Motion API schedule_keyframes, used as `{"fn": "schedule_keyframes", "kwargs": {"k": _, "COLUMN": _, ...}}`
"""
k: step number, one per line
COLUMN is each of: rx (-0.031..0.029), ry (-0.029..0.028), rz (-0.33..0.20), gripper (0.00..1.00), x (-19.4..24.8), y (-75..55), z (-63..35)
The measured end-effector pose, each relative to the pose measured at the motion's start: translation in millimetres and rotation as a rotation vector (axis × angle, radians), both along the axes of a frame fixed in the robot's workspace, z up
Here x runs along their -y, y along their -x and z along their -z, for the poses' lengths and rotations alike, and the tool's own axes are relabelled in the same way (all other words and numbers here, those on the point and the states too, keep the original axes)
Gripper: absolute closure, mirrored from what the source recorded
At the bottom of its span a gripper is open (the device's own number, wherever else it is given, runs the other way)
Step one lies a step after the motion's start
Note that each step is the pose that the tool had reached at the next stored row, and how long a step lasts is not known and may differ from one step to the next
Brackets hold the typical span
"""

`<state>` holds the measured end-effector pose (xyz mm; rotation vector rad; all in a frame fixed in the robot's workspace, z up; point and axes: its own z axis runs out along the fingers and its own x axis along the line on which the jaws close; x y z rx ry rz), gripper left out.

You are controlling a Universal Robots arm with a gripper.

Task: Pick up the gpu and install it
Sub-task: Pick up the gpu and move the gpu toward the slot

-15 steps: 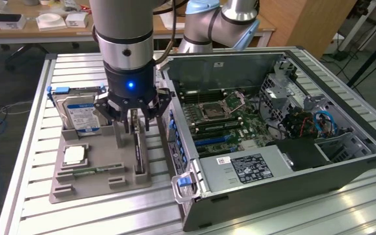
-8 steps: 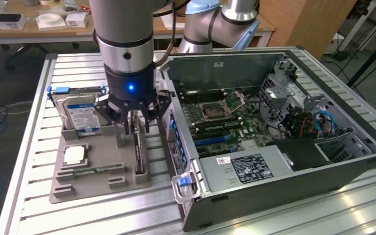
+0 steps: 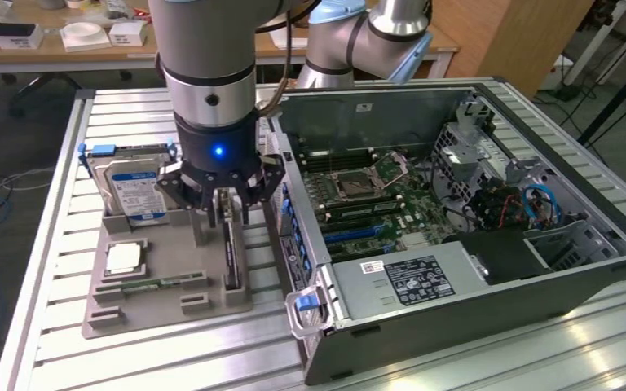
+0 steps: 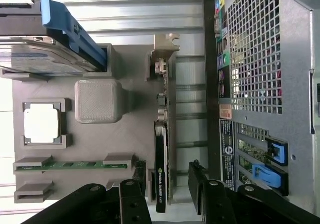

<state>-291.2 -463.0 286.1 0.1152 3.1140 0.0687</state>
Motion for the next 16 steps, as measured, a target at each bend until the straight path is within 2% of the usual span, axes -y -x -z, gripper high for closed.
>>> {"fn": "schedule_keyframes", "kwargs": {"k": 16, "rx": -0.0001, "ry": 0.0001, "rz": 0.0, "gripper": 0.53, "x": 0.9, "y": 0.0, "z": 10.5}}
